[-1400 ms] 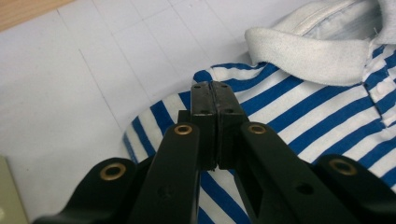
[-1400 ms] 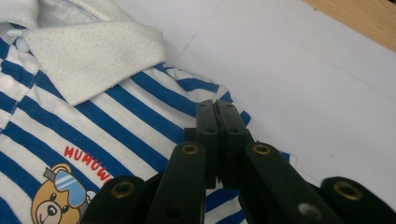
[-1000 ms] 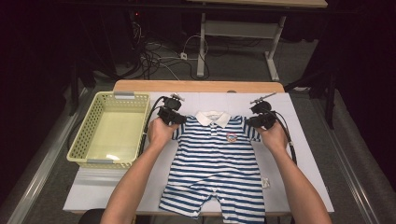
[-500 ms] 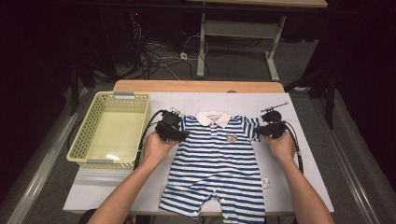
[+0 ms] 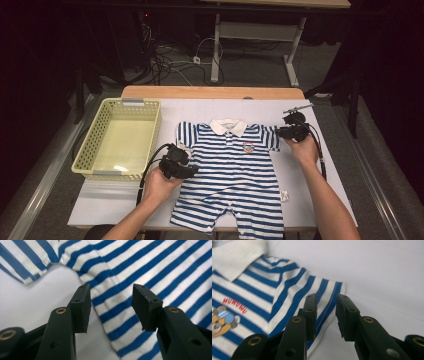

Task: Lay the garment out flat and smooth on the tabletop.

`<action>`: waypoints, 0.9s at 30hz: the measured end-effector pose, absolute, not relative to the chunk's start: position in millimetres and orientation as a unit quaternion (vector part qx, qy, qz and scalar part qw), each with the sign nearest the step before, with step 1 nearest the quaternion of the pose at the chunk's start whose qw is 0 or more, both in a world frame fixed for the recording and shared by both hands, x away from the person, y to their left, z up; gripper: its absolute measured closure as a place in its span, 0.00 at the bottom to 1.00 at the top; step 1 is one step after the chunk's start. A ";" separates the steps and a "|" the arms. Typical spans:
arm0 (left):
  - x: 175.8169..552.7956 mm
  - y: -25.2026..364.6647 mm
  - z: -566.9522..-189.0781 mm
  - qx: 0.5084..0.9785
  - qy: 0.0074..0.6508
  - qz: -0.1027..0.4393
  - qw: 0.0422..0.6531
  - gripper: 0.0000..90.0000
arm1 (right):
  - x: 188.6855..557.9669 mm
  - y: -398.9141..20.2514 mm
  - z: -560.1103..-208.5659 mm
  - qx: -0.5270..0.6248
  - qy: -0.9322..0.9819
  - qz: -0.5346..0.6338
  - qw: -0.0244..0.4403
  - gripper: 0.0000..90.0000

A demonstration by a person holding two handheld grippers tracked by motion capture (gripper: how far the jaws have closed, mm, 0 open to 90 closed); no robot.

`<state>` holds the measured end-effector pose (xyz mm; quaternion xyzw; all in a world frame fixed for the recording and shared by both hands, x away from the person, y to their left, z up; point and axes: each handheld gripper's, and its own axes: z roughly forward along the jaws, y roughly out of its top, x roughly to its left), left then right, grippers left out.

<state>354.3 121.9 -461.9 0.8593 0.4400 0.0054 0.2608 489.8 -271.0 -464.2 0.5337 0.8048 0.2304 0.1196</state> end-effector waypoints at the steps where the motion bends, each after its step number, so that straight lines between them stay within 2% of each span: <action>1: 353.0 123.3 -462.0 0.858 0.442 0.006 0.263 0.54 | 493.5 -271.3 -465.7 0.539 0.802 0.232 0.114 0.78; 8: 346.5 132.2 -467.7 0.851 0.454 -0.001 0.262 0.53 | 513.0 -275.5 -483.2 0.587 0.768 0.242 0.083 0.74; 9: 345.8 132.7 -468.3 0.851 0.456 -0.002 0.261 0.52 | 514.4 -275.2 -486.3 0.590 0.768 0.237 0.079 0.76; 11: 345.0 133.2 -469.0 0.850 0.457 -0.002 0.261 0.52 | 514.6 -274.2 -487.3 0.586 0.773 0.227 0.092 0.86; 12: 345.0 133.2 -469.0 0.850 0.457 -0.002 0.261 0.52 | 514.6 -274.2 -487.3 0.586 0.773 0.227 0.092 0.86; 13: 344.4 132.9 -469.1 0.850 0.458 -0.002 0.261 0.52 | 514.6 -273.2 -484.6 0.569 0.788 0.215 0.093 0.98; 14: 344.4 132.9 -469.1 0.850 0.458 -0.002 0.261 0.52 | 514.6 -273.2 -484.6 0.569 0.788 0.215 0.093 0.98; 16: 343.1 132.3 -469.8 0.850 0.457 0.001 0.262 0.52 | 513.0 -273.9 -480.9 0.553 0.798 0.200 0.136 0.99; 19: 342.2 132.2 -470.0 0.850 0.457 0.002 0.262 0.52 | 513.5 -276.4 -480.7 0.557 0.791 0.206 0.146 0.99; 23: 341.3 131.5 -470.4 0.849 0.458 0.006 0.263 0.52 | 513.6 -275.8 -486.7 0.558 0.791 0.204 0.144 0.96; 26: 341.5 131.8 -470.4 0.849 0.458 0.004 0.264 0.52 | 503.1 -276.8 -478.3 0.565 0.784 0.214 0.141 0.80; 27: 341.6 131.8 -470.4 0.849 0.458 0.004 0.263 0.52 | 497.6 -276.7 -473.3 0.563 0.784 0.222 0.139 0.78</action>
